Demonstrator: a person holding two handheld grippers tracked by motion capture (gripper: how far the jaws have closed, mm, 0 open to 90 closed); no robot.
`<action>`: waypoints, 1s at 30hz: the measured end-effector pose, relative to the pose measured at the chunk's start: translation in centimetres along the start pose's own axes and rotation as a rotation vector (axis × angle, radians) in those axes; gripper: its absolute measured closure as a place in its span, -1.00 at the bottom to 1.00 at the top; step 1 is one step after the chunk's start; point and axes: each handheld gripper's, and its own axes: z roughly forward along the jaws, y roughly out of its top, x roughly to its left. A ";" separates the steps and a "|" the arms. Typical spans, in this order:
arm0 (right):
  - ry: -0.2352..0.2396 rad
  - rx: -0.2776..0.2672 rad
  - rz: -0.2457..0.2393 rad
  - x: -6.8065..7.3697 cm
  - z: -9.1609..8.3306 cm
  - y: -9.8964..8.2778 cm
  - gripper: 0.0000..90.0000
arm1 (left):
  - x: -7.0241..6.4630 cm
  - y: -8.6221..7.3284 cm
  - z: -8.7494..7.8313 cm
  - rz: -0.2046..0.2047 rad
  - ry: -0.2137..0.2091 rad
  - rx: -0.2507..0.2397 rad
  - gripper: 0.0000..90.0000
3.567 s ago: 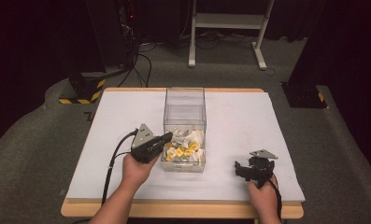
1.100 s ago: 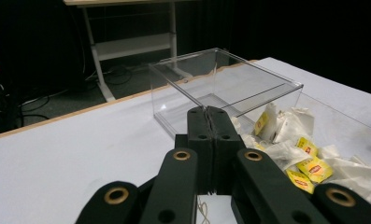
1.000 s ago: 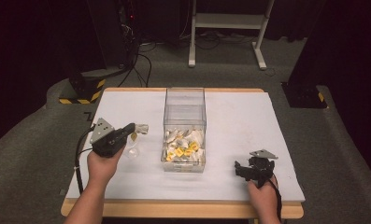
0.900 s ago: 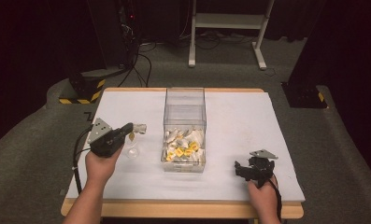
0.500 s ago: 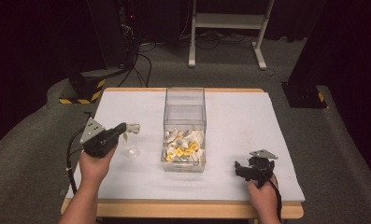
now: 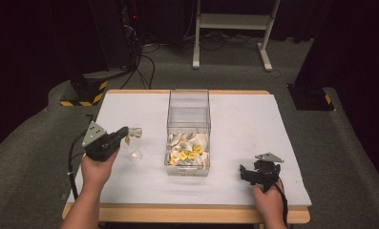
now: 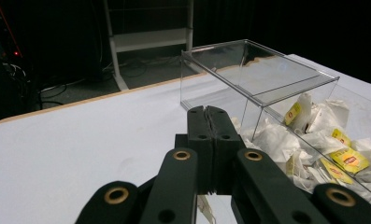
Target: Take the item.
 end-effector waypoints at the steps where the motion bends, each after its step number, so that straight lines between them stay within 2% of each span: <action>1: 0.000 0.000 0.000 0.0 0.0 0.0 -0.81 | 0.0 -0.1 0.0 0.000 0.001 0.002 0.98; 30: 0.000 0.000 0.000 0.0 0.0 0.0 -0.81 | 0.6 -2.6 0.5 -0.009 0.023 0.056 0.95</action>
